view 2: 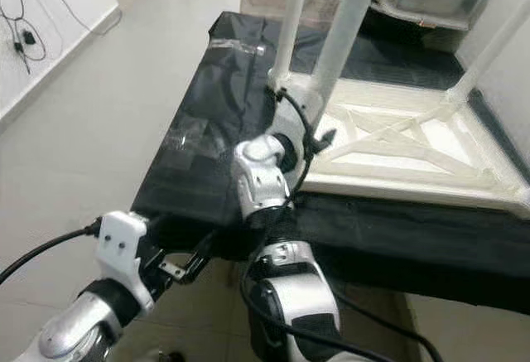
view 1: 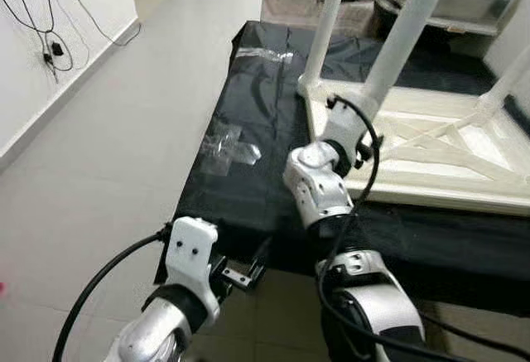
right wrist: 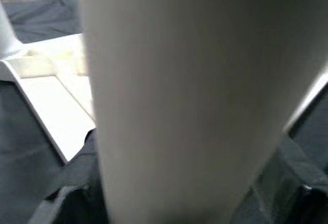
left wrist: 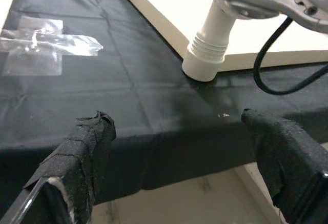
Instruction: Building children table
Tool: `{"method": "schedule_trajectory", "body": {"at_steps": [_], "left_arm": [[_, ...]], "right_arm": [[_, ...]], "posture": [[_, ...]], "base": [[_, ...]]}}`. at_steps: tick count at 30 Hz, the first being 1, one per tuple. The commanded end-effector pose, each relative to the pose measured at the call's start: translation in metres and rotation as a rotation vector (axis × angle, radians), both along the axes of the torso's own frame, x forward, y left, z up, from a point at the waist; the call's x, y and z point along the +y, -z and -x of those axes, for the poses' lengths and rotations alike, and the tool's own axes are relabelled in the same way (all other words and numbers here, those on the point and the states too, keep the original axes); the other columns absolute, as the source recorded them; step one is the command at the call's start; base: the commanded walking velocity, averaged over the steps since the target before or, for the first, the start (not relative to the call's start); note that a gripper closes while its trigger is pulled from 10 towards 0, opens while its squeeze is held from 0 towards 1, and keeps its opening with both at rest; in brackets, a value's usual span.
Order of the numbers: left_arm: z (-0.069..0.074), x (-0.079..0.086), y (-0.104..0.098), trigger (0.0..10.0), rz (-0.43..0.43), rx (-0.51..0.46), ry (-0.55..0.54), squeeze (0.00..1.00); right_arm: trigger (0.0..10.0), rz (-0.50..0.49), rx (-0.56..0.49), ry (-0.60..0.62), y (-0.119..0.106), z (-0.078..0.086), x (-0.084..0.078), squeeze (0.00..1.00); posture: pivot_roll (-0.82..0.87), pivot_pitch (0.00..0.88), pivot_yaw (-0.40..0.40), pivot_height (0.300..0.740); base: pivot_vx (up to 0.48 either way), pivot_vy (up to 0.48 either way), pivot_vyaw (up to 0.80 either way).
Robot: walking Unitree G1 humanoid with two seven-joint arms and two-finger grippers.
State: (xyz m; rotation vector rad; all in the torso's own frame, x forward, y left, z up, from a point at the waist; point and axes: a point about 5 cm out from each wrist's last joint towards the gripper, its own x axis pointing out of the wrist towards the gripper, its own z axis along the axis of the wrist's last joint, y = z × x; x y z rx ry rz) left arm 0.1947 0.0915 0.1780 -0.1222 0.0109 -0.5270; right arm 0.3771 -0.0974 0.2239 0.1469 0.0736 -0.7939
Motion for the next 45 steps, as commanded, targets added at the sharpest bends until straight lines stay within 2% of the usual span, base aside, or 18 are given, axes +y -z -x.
{"method": "schedule_trajectory", "body": {"at_steps": [1,8,9,15,20,22,26,28,30,33,34,35,36,37,38,40,45], "left_arm": [[0.001,-0.002,0.005,10.0,-0.001,0.018,0.013,0.00],[0.003,-0.002,0.008,10.0,-0.010,0.021,0.015,0.00],[0.003,-0.002,0.008,10.0,-0.010,0.021,0.016,0.00],[0.002,-0.003,0.010,10.0,-0.010,0.019,0.018,0.00],[0.000,-0.002,0.010,10.0,-0.013,0.013,0.018,0.00],[0.000,-0.002,0.010,10.0,-0.013,0.013,0.018,0.00],[-0.002,-0.001,0.011,10.0,-0.015,0.007,0.017,0.00],[-0.002,-0.001,0.011,10.0,-0.015,0.007,0.017,0.00],[-0.004,0.000,0.011,10.0,-0.018,0.003,0.015,0.00],[-0.004,0.000,0.012,10.0,-0.021,0.001,0.012,0.00],[-0.006,0.002,0.013,10.0,-0.024,0.001,-0.002,0.00],[-0.007,0.003,0.013,10.0,-0.025,0.002,-0.008,0.00],[-0.007,0.003,0.013,10.0,-0.025,0.002,-0.008,0.00],[-0.008,0.006,0.015,10.0,-0.033,0.001,-0.036,0.00],[-0.008,0.006,0.015,10.0,-0.033,0.001,-0.036,0.00],[-0.008,0.007,0.016,10.0,-0.040,0.004,-0.069,0.00],[-0.008,0.007,0.018,10.0,-0.039,0.014,-0.083,0.00]], "right_arm": [[10.0,-0.067,0.074,-0.003,0.023,0.006,0.005,1.00],[10.0,-0.048,0.042,-0.049,0.020,0.007,0.010,1.00],[10.0,-0.051,0.034,-0.070,0.020,0.008,0.012,0.00],[10.0,-0.030,0.022,-0.171,0.024,0.015,0.014,0.00],[10.0,-0.021,0.025,-0.270,0.029,0.023,0.006,0.00],[10.0,-0.021,0.025,-0.270,0.029,0.023,0.006,0.00],[10.0,-0.029,0.030,-0.375,0.033,0.030,0.002,0.00],[10.0,-0.029,0.030,-0.375,0.033,0.030,0.002,0.00],[10.0,-0.024,0.039,-0.436,0.035,0.037,-0.001,0.00],[10.0,-0.023,0.048,-0.465,0.037,0.041,-0.003,0.00],[10.0,-0.030,0.047,-0.568,0.042,0.052,-0.005,0.00],[10.0,-0.037,0.042,-0.610,0.045,0.056,-0.005,0.00],[10.0,-0.037,0.042,-0.610,0.045,0.056,-0.005,0.00],[10.0,-0.010,0.045,-0.672,0.050,0.064,-0.006,0.00],[10.0,-0.010,0.045,-0.672,0.050,0.064,-0.006,0.00],[10.0,0.019,0.024,-0.749,0.053,0.072,-0.009,0.00],[10.0,0.078,-0.024,-0.838,0.054,0.077,-0.017,0.00]], "posture": [[0.13,0.150,-0.073,0.740],[0.13,0.149,-0.074,0.740],[0.13,0.145,-0.074,0.740],[0.12,0.131,-0.077,0.740],[0.12,0.124,-0.076,0.740],[0.12,0.124,-0.076,0.740],[0.12,0.113,-0.070,0.740],[0.12,0.113,-0.070,0.740],[0.12,0.098,-0.072,0.740],[0.12,0.098,-0.072,0.740],[0.11,0.090,-0.071,0.740],[0.11,0.089,-0.070,0.740],[0.11,0.089,-0.070,0.740],[0.11,0.088,-0.071,0.740],[0.11,0.088,-0.071,0.740],[0.11,0.088,-0.070,0.740],[0.11,0.088,-0.071,0.740]], "base": [[0.000,0.000,0.00],[0.000,0.000,0.00],[0.000,0.000,0.00],[0.000,0.000,0.00],[0.000,0.000,0.00],[0.000,0.000,0.00],[0.000,0.000,0.00],[0.000,0.000,0.00],[0.000,0.000,0.00],[0.000,0.000,0.00],[0.000,0.000,0.00],[0.000,0.000,0.00],[0.000,0.000,0.00],[0.000,0.000,0.00],[0.000,0.000,0.00],[0.000,0.000,0.00],[0.000,0.000,0.00]]}}
